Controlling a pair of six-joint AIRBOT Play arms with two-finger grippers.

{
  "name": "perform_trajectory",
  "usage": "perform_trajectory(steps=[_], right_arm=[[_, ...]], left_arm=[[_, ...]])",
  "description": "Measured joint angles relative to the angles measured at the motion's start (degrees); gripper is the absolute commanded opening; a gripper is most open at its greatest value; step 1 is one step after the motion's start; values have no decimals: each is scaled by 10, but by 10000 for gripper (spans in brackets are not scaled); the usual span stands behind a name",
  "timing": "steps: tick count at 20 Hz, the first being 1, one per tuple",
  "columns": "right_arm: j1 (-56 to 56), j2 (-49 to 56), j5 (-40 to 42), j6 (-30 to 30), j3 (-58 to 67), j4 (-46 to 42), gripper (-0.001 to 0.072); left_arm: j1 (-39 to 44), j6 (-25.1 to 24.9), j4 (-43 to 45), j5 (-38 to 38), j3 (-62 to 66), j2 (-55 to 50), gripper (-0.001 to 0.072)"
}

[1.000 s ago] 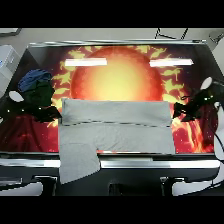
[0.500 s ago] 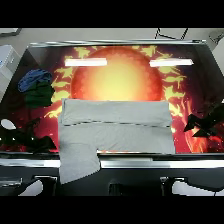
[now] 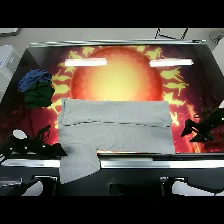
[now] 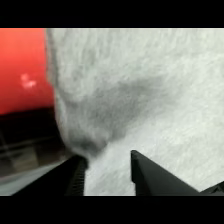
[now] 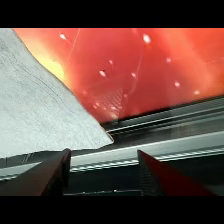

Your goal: Fold the clothes and pants, and hang the long-sleeved shirts on hangers.

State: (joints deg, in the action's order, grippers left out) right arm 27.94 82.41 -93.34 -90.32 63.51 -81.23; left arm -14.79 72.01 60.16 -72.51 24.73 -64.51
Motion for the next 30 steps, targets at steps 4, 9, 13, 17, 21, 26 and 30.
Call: perform_trajectory(steps=[4, 9, 13, 17, 21, 26, 30], right_arm=[[0, 0, 12, 15, -50, 1, 586], [0, 0, 69, 38, -119, 39, 572], [0, -1, 96, 42, -163, 72, 441], [0, 0, 117, 56, -190, 100, 40], [0, -5, 123, 78, -164, 106, 37], [-11, -14, 106, 57, -49, 158, 37], [-58, 27, 135, 28, 57, 172, 38]], left_arm=[[16, 12, -4, 18, -3, -8, 25], [21, 15, 0, 21, -4, -8, 25], [22, 17, 2, 22, -4, -8, 25], [22, 17, 6, 22, -2, -8, 24], [22, 17, 34, 32, 46, 5, 23], [30, 52, 12, 10, 190, 9, 22], [52, 85, 9, 38, 322, -58, 22]])
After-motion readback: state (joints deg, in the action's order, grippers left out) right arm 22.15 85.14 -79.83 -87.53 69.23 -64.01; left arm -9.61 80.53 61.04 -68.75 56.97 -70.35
